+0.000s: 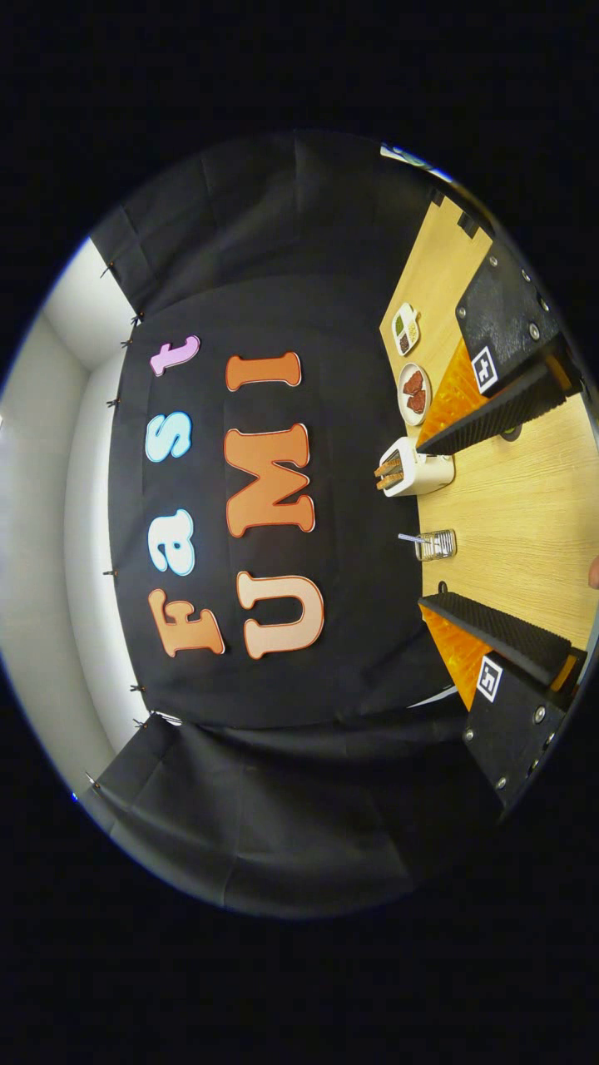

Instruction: Take the bottle from table, then pour the juice into the cup, finally place the bottle on the coaster

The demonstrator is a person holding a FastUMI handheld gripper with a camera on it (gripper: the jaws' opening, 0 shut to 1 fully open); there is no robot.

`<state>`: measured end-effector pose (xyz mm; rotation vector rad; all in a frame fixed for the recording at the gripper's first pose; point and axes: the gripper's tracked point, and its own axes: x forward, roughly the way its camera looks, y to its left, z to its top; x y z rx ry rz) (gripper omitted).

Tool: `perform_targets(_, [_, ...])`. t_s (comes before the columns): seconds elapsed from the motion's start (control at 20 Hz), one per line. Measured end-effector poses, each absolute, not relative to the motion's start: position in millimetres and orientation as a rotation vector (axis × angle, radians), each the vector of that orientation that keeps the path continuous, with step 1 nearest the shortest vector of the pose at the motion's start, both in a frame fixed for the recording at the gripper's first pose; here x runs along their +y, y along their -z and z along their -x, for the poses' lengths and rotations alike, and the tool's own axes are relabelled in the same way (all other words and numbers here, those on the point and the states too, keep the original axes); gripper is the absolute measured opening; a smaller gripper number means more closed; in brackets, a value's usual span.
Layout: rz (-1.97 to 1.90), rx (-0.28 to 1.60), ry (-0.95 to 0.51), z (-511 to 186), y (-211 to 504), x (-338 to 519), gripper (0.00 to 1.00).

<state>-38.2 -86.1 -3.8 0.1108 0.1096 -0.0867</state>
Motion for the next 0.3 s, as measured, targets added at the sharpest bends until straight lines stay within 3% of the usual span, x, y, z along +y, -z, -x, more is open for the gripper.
perform_targets(0.3, [-0.104, 0.115, 0.066, 37.3, 5.7, -78.4, 0.98])
